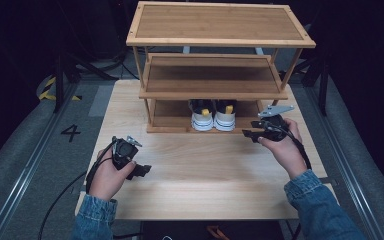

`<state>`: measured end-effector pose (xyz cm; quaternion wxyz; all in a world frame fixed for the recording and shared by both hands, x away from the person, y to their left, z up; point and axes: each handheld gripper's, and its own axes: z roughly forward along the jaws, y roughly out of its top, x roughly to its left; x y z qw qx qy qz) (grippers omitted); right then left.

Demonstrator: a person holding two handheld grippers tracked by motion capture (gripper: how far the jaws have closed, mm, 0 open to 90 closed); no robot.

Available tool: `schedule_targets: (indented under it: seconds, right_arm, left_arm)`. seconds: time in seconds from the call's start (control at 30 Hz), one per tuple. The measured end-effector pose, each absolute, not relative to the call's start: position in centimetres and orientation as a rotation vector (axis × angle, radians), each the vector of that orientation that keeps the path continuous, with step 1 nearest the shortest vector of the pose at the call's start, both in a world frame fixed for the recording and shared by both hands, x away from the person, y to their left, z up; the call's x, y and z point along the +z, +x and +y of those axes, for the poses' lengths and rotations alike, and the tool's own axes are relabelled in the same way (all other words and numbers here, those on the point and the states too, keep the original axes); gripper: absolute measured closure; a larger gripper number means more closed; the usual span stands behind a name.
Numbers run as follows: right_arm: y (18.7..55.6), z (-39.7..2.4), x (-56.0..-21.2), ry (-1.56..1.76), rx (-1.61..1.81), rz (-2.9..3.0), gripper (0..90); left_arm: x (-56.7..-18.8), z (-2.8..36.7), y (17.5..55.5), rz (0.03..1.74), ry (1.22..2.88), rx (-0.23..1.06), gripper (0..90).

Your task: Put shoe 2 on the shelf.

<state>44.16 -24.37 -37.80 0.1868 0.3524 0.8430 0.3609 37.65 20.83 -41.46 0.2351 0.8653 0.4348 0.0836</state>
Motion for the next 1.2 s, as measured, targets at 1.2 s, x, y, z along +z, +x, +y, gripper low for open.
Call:
schedule_targets:
  seconds: [1.2]
  right_arm:
    - [40.8,-38.4,-43.0,1.178,1.084,2.469,19.2]
  left_arm:
    - [-41.8,22.4,39.8,1.154,2.251,0.249,22.7]
